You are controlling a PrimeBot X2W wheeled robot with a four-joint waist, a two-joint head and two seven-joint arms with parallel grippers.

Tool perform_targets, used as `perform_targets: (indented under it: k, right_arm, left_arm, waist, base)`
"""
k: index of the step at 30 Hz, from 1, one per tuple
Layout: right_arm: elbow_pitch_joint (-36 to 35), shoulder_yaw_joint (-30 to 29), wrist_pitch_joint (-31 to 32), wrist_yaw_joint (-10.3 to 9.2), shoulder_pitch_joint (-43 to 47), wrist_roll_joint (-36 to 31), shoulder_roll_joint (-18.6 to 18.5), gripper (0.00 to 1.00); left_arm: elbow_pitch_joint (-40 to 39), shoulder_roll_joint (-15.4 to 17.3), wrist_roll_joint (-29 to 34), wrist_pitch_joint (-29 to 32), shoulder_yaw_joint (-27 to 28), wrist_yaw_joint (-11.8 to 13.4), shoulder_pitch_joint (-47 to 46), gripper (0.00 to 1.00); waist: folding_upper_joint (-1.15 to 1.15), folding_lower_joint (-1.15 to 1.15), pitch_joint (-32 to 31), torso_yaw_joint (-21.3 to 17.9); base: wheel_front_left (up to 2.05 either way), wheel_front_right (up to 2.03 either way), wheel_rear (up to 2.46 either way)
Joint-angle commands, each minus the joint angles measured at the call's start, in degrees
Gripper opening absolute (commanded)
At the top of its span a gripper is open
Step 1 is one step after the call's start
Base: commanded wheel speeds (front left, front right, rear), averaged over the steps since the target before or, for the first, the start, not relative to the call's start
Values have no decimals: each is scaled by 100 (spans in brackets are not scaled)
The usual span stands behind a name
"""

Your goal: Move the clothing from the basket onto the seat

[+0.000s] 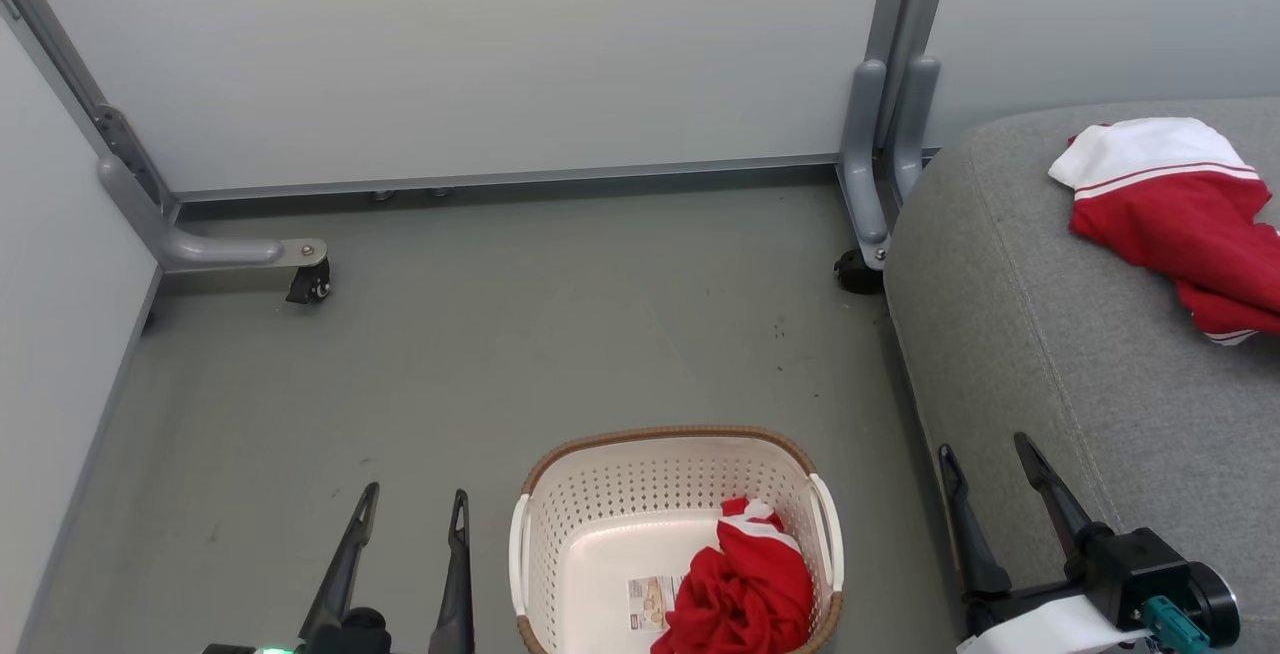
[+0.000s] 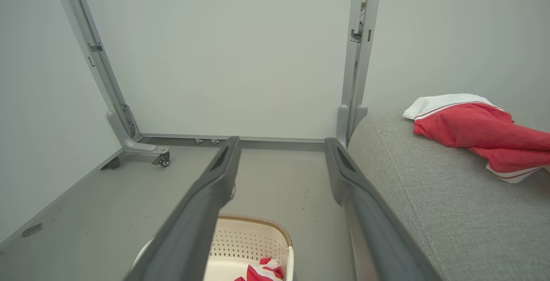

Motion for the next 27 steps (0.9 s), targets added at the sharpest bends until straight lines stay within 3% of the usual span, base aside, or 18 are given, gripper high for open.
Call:
perform_targets:
  k: [1, 17, 27]
  right_arm:
    - [6, -3, -18, -8, 22, -18, -10, 100]
    - [26, -33, -18, -8, -62, -24, -43, 100]
    - [-186, -305, -18, -8, -706, -47, -207, 100]
  left_arm:
    - [18, 25, 33, 6, -34, -48, -64, 100]
    - [-16, -79, -164, 6, 55, -129, -166, 100]
    - [392, -15, 113, 7, -125, -401, -1152, 100]
  waist:
    - [0, 0, 8, 2]
    - [0, 0, 289, -51]
    - [0, 0, 1626, -280]
  base:
    - [0, 0, 0]
    - [0, 0, 0]
    - [0, 0, 0]
